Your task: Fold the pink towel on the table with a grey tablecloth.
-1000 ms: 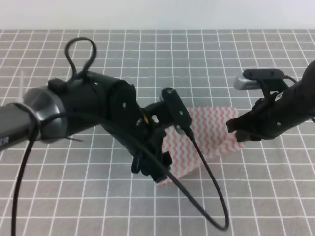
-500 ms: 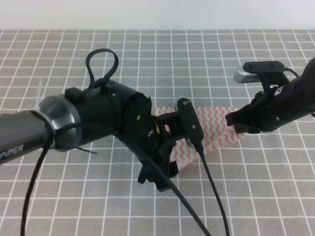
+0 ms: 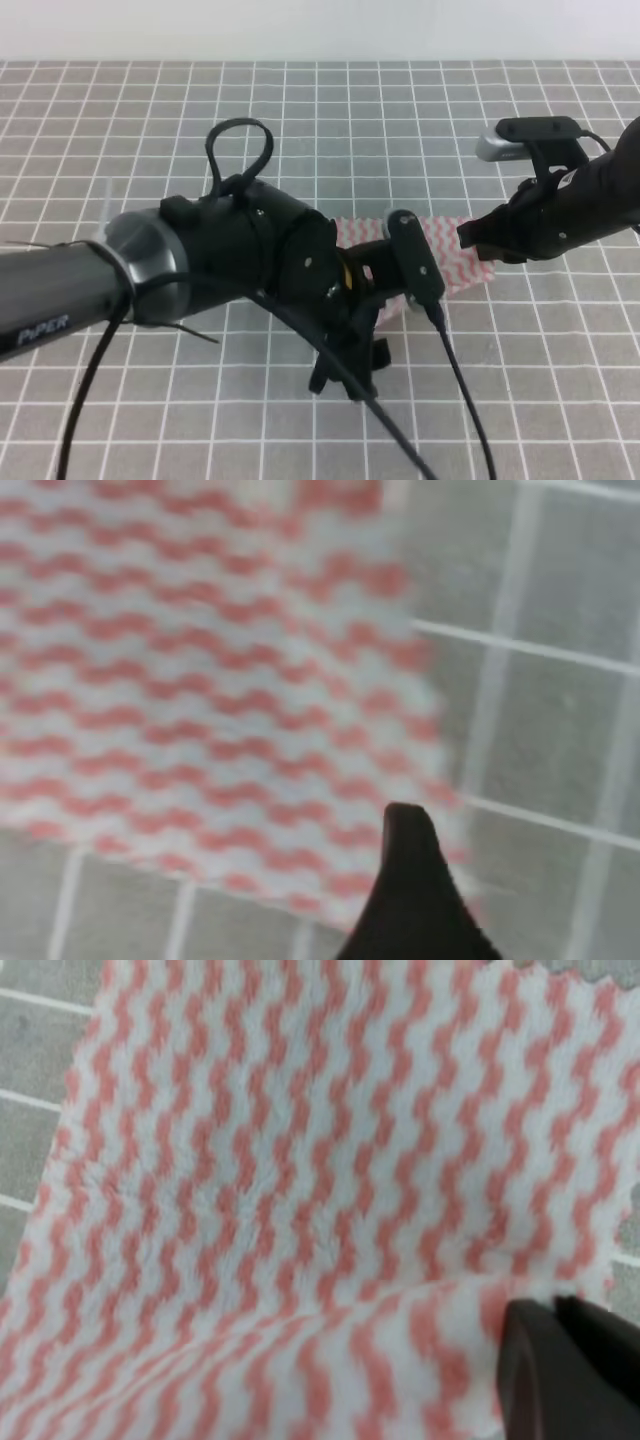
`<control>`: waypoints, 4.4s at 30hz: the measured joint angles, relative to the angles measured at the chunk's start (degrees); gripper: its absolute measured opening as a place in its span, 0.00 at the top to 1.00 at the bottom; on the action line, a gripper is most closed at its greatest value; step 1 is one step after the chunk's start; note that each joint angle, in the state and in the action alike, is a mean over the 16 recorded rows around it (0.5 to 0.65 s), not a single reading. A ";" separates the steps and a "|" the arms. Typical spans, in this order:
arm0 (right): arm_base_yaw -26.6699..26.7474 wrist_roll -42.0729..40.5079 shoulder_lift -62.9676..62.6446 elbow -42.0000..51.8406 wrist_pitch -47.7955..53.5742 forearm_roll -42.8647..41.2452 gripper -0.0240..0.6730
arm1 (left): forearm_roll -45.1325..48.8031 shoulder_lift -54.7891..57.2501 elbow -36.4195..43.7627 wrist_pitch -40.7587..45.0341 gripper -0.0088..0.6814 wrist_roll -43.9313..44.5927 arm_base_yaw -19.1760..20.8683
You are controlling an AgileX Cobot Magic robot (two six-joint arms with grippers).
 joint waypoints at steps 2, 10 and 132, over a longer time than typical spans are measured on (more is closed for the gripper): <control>0.00 -0.01 -0.15 0.02 -0.25 0.04 0.99 | 1.09 0.47 0.00 -0.57 0.36 -1.34 -0.30; 0.00 -0.01 -0.15 0.02 -0.51 -0.02 0.99 | 5.19 2.51 0.01 -2.77 0.39 -6.14 -0.56; 0.00 0.17 7.17 0.04 -16.34 -1.37 0.99 | 8.56 16.80 -13.54 -19.82 0.99 -13.94 9.78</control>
